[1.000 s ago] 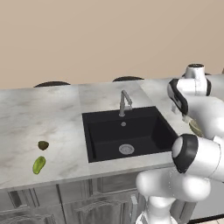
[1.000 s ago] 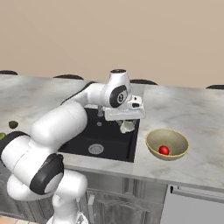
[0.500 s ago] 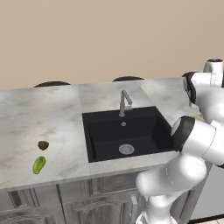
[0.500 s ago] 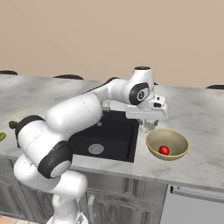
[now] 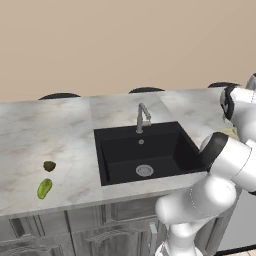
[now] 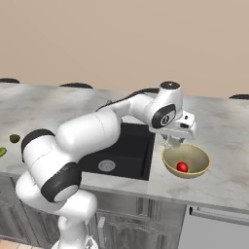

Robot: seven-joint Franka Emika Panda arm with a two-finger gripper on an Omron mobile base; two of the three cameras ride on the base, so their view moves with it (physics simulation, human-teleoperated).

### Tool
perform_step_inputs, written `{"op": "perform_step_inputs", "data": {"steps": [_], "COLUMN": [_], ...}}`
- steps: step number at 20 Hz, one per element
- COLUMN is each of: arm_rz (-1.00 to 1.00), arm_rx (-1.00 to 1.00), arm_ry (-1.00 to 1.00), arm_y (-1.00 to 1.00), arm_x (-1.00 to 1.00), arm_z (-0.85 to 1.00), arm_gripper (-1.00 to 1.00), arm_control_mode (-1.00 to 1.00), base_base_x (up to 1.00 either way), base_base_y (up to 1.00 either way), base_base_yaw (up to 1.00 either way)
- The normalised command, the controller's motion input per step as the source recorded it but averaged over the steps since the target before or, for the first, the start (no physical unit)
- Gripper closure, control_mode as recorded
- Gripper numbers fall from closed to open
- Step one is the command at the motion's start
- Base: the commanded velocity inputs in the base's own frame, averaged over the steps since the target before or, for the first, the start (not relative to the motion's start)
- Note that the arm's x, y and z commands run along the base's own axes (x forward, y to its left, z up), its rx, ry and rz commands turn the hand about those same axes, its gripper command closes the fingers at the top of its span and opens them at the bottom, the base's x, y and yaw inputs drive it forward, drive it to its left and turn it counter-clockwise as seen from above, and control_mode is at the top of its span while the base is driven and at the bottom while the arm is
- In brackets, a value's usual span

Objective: There is a mixed pile of frozen fruits and vegetables on the counter. Locate all the frozen vegetables and place the items in a bowl on the counter. Take all the frozen fruits and defrost them in a running sink.

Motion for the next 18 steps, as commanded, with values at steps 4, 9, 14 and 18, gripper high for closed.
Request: {"op": "perform_step_inputs", "data": {"steps": [4, 9, 14, 18], "arm_rz": [0.00, 0.00, 0.00, 0.00], "arm_rx": [-0.05, 0.00, 0.00, 0.04], "arm_ry": [-0.07, 0.07, 0.02, 0.00], "arm_y": [-0.20, -0.38, -0.17, 0.00], "arm_x": [0.00, 0.03, 0.00, 0.00], "arm_z": [-0.16, -0.12, -0.25, -0.22], "arm_gripper": [1.00, 1.00, 1.00, 1.00], "arm_control_mode": [-1.00, -1.00, -1.00, -1.00], "base_base_x": [0.00, 0.00, 0.00, 0.00], "base_base_y": [0.00, 0.00, 0.00, 0.00], "base_base_yaw": [0.00, 0.00, 0.00, 0.00]}}
